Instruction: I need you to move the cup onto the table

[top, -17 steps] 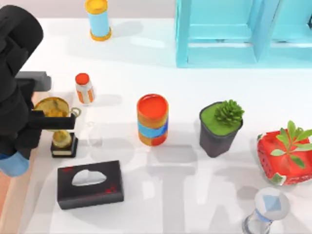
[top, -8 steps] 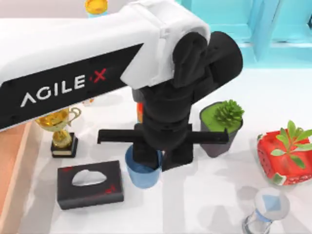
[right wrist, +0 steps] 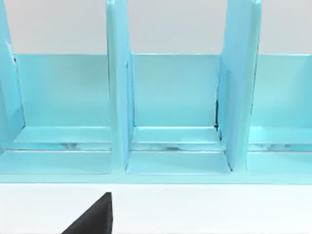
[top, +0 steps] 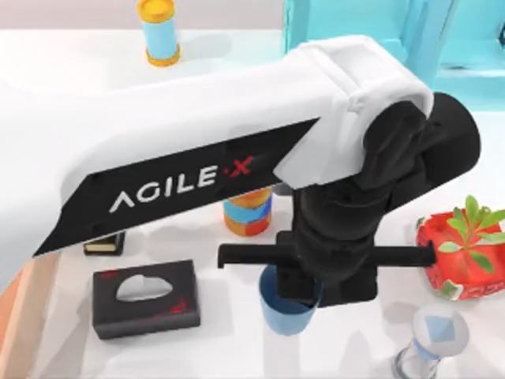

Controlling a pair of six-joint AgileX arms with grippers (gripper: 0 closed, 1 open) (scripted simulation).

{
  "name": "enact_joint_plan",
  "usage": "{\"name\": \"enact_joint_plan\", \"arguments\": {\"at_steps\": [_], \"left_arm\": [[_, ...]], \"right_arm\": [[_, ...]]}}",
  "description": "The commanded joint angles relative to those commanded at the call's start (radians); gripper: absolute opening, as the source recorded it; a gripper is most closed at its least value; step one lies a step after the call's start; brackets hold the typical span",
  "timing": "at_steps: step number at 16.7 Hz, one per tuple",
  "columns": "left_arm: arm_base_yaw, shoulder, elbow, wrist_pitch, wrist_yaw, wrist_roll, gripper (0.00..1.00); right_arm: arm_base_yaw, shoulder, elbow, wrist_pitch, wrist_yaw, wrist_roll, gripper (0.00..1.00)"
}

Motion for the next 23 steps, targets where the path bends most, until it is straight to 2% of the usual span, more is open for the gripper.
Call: {"name": "enact_joint_plan", "arguments": {"at_steps": [4, 10, 14, 23], "left_arm": [[0.008, -0.004, -0.044, 0.042, 0.002, 0.002, 0.0], [0.018, -0.005, -0.252, 0.249, -0.001, 0.017, 0.0], [0.018, -0.004, -0.262, 0.258, 0.0, 0.017, 0.0], [0.018, -0.004, -0.262, 0.258, 0.0, 0.017, 0.68]], "right_arm": [[0.0, 0.0, 0.0, 0.0, 0.0, 0.0, 1.0], [0.0, 0.0, 0.0, 0.0, 0.0, 0.0, 1.0], [0.0, 0.0, 0.0, 0.0, 0.0, 0.0, 1.0], [0.0, 0.0, 0.0, 0.0, 0.0, 0.0, 1.0]]}}
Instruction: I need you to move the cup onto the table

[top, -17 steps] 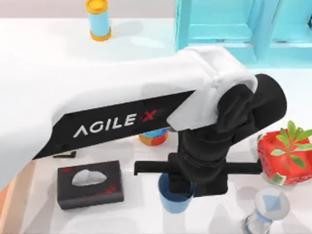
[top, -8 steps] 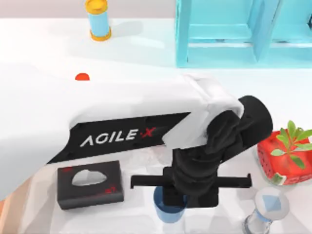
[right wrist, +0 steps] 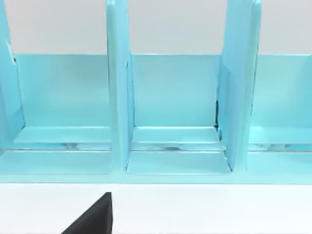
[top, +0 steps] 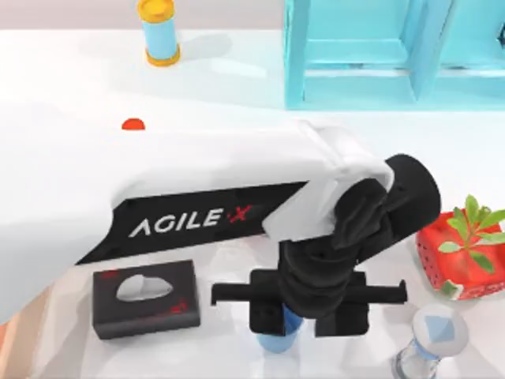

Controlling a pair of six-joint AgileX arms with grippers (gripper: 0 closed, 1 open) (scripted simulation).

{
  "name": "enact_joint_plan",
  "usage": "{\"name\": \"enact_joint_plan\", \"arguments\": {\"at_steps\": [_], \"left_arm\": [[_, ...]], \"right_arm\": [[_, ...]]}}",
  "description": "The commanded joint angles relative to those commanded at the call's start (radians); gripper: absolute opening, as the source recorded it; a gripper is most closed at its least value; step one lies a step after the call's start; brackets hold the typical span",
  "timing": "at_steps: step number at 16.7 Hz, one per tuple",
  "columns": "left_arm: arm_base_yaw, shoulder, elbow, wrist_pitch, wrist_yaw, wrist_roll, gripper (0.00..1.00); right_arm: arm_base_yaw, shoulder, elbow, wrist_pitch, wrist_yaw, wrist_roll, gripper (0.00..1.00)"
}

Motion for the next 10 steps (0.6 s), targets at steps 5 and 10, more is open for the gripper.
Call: {"name": "enact_joint_plan", "arguments": {"at_steps": [5, 10], "left_arm": [[0.0, 0.0, 0.0, 0.0, 0.0, 0.0, 1.0], [0.0, 0.0, 0.0, 0.0, 0.0, 0.0, 1.0]], "right_arm": [[0.0, 0.0, 0.0, 0.0, 0.0, 0.0, 1.0], [0.0, 0.0, 0.0, 0.0, 0.0, 0.0, 1.0]]}}
